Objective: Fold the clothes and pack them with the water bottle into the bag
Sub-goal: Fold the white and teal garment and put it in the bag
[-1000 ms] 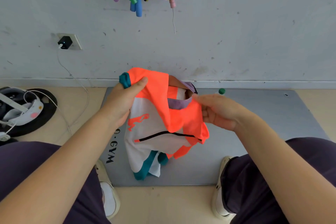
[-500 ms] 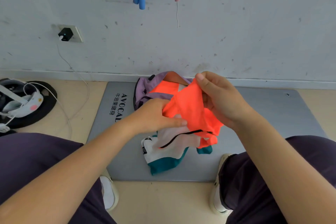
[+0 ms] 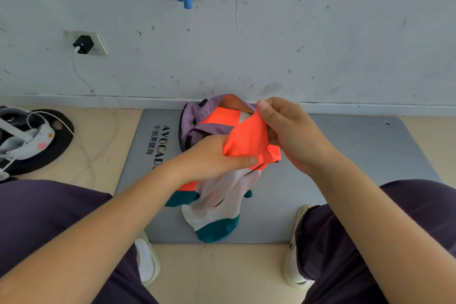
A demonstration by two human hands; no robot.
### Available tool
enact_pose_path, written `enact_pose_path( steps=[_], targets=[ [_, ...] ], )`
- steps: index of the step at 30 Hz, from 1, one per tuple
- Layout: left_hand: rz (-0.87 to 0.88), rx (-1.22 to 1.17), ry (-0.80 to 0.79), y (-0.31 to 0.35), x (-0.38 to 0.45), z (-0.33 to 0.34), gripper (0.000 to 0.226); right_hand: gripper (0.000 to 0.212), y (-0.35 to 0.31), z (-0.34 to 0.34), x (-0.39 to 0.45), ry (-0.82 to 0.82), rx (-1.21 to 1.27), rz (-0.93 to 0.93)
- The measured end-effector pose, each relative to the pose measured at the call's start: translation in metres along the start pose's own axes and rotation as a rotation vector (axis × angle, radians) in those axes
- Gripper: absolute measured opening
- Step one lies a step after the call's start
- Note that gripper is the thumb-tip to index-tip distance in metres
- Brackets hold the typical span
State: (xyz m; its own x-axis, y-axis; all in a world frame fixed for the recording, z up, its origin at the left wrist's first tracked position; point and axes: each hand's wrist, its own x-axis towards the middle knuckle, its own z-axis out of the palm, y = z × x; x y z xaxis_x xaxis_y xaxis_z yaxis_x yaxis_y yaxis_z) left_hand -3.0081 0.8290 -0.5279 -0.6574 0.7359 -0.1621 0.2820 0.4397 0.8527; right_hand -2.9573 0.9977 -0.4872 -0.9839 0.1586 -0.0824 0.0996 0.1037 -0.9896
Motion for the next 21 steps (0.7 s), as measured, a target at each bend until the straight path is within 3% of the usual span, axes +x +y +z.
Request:
enact_pose_path(
  steps=[3, 6, 9, 12, 14, 16, 21],
  targets=[
    [-0.081, -0.015, -0.028, -0.005, 0.001, 0.000, 0.002, 0.022, 0.000, 0.002, 0.000, -0.016, 0.041, -0.004],
    [-0.127, -0.023, 0.026, -0.008, 0.001, -0.013, 0.035, 0.020, 0.008, -0.006, 0.007, 0.044, 0.057, -0.007],
    [-0.163, -0.461, 0.147, -0.001, -0.003, -0.029, 0.041, 0.054, 0.021, -0.017, 0.015, 0.078, -0.019, 0.004],
    [-0.112, -0.813, 0.154, 0.006, -0.005, -0.044, 0.049, 0.086, 0.035, -0.024, 0.020, -0.200, 0.015, -0.016],
    [-0.032, -0.900, 0.151, 0.012, -0.006, -0.048, 0.046, 0.084, 0.042, -0.020, 0.017, -0.404, 0.073, -0.001],
    [0.011, -0.947, 0.184, 0.015, -0.007, -0.050, 0.045, 0.080, 0.043, -0.017, 0.014, -0.468, 0.136, 0.102],
    [-0.001, -0.852, 0.296, 0.004, -0.008, -0.065, 0.047, 0.064, 0.034, -0.030, 0.015, -0.351, 0.317, 0.206]
  ],
)
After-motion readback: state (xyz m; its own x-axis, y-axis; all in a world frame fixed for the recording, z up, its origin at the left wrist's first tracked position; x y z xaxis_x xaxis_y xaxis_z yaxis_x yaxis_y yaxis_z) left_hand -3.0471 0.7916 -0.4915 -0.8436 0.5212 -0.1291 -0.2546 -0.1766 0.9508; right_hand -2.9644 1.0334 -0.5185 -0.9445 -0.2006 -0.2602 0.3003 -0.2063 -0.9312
